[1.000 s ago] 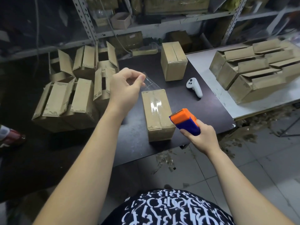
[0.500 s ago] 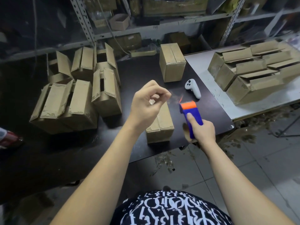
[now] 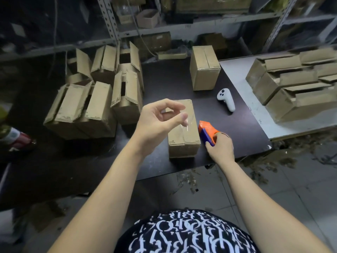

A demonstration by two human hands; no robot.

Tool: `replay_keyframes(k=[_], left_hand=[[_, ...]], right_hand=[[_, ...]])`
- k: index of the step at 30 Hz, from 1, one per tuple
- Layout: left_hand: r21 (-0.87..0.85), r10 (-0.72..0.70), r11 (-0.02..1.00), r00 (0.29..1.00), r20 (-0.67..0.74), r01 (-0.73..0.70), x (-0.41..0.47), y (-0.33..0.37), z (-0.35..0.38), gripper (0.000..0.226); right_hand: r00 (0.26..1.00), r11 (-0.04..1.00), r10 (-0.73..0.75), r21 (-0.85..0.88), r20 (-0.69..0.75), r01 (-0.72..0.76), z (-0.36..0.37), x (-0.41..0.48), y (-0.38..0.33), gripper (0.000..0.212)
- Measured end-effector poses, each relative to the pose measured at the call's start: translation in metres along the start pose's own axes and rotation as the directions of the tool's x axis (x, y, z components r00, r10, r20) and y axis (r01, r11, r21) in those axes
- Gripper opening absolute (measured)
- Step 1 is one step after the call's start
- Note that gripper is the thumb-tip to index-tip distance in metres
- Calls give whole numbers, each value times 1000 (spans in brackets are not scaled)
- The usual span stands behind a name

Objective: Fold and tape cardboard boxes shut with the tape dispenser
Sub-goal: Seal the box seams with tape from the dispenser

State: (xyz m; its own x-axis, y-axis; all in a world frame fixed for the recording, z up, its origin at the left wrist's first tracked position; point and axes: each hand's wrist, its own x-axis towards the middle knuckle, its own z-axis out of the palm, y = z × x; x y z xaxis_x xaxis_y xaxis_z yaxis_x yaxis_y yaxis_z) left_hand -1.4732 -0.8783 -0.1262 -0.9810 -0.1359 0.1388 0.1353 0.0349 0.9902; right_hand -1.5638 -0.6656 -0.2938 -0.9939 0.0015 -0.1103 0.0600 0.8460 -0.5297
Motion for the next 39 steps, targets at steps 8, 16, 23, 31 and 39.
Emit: replay_keyframes(k=[8,16,23,31,39], left_hand=[[-25,-112,993,993,48,113,-8,-4,1,14],[-68,-177,983,978,-112,170,-7,-15,-5,6],[-2,-206,976,931,-301,216,-11,-25,-3,12],[-17,-275,954,846,-457,300,-22,-51,7,10],[-27,-381,900,754,-534,435,-29,-83,6,16]], right_hand=[[950,791,-309,544,-40,280,-51,-23,-65,48],[771,607,-493,794,403,-27,-65,-37,-82,22],[853,697,-342,715,396,-53,-74,-37,-54,24],[836,570,43,674,547,-470,-70,-38,-25,31],[863,607,122,651,490,-455,-75,-35,-16,14]])
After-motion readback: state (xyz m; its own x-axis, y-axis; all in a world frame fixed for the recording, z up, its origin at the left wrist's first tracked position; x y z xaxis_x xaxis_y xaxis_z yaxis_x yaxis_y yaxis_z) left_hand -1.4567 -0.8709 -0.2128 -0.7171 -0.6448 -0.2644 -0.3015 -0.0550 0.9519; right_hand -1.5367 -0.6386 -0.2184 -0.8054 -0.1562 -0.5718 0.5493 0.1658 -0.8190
